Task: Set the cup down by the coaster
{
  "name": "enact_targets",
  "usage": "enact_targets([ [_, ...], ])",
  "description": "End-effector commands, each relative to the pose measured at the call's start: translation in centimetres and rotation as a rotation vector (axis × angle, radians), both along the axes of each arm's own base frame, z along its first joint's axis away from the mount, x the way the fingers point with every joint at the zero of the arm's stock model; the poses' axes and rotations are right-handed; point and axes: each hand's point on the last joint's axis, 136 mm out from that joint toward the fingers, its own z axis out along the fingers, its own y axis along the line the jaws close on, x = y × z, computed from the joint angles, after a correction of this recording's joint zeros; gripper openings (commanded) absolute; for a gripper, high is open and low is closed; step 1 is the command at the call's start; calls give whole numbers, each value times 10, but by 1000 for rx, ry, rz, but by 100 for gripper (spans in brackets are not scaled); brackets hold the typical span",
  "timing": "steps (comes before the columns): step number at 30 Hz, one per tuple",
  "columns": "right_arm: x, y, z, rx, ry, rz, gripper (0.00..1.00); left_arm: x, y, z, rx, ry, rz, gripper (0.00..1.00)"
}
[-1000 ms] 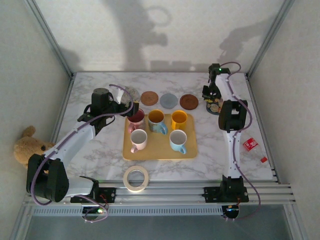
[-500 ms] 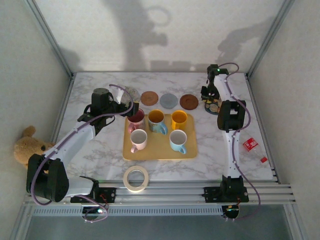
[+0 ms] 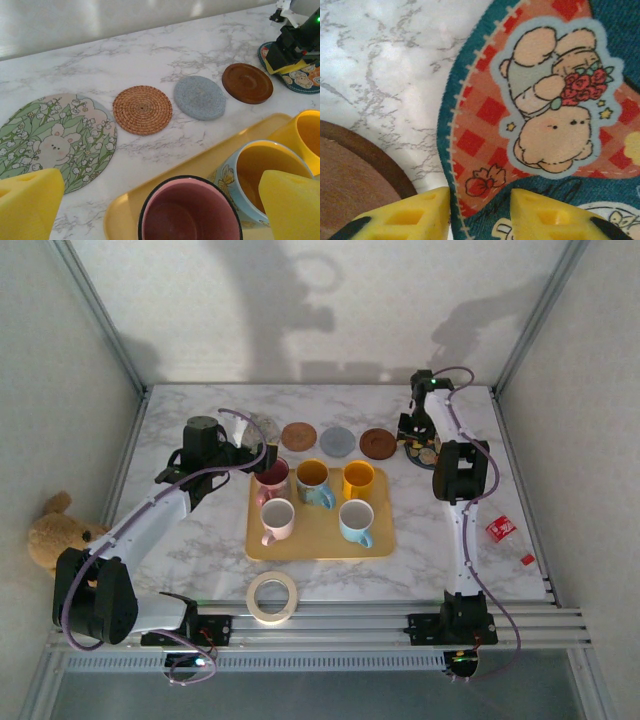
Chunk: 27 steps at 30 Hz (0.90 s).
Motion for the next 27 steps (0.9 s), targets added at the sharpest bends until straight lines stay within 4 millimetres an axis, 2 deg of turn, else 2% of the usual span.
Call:
enact_targets([
  [1,-2,4,-5,4,18,1,37,-3,1,5,12,-9,3,99],
  [8,-3,-1,-5,-24,23,-7,39,-3,1,6,12,-9,3,100],
  [10,-3,-1,-4,-26,23,-11,43,-3,1,5,12,-8,4,100],
  [13,-3,-2,-2,-26,17,-12,44,-3,1,5,12,-7,3,100],
  [20,0,-1,9,-21,-8,-16,48,-3,1,6,9,-10,5,100],
  [27,3,3,28,5,-48,-12,60,-1,1,11,4,-18,6,100],
])
